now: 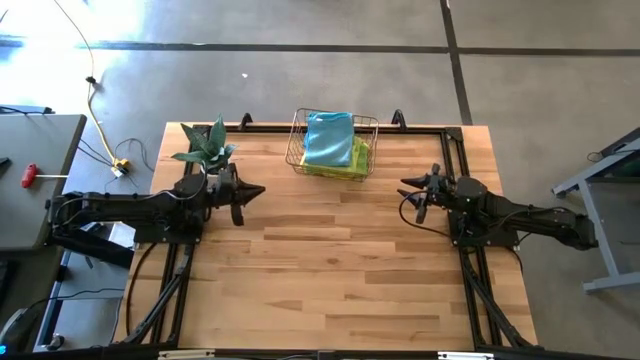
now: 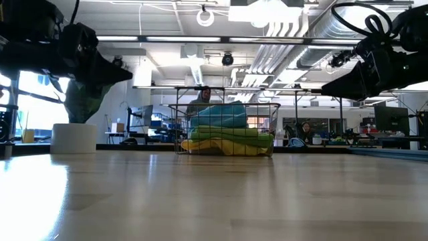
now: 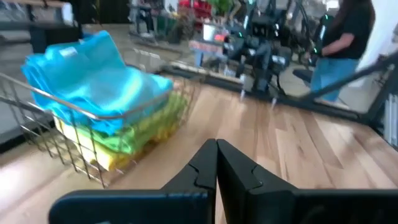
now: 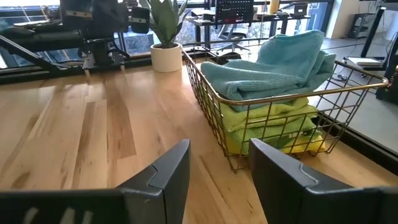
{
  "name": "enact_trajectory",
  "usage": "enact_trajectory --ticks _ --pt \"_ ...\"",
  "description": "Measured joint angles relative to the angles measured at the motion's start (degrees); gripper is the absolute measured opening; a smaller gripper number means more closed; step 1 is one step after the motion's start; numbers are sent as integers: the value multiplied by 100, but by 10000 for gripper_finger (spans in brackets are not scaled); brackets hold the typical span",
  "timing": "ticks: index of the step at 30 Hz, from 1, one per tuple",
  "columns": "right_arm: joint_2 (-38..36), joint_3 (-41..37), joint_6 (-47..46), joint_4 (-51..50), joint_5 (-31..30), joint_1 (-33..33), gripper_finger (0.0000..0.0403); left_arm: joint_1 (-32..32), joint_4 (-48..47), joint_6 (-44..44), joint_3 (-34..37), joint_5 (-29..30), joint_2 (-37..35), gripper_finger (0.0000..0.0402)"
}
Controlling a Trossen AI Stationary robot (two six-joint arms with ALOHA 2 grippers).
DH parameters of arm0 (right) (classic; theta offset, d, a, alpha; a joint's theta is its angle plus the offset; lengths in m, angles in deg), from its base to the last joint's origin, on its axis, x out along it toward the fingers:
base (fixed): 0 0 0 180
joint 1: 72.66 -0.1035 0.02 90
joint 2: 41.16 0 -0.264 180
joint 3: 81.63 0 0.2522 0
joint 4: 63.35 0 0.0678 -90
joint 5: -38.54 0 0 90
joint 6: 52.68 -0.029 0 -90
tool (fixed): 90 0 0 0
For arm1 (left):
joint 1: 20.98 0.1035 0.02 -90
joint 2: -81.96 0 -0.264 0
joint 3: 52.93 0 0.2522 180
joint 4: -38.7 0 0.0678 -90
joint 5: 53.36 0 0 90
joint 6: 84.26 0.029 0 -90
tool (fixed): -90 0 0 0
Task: Fold microfiber towels
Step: Return to Home Position
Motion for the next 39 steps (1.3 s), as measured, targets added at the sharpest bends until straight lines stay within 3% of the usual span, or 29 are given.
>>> enact_trajectory --ticks 13,39 --pt "0 -2 -7 -1 8 0 156 0 124 193 -18 667 -111 1" --pt "-28 -4 -1 -11 37 0 156 0 118 194 -18 685 -145 3"
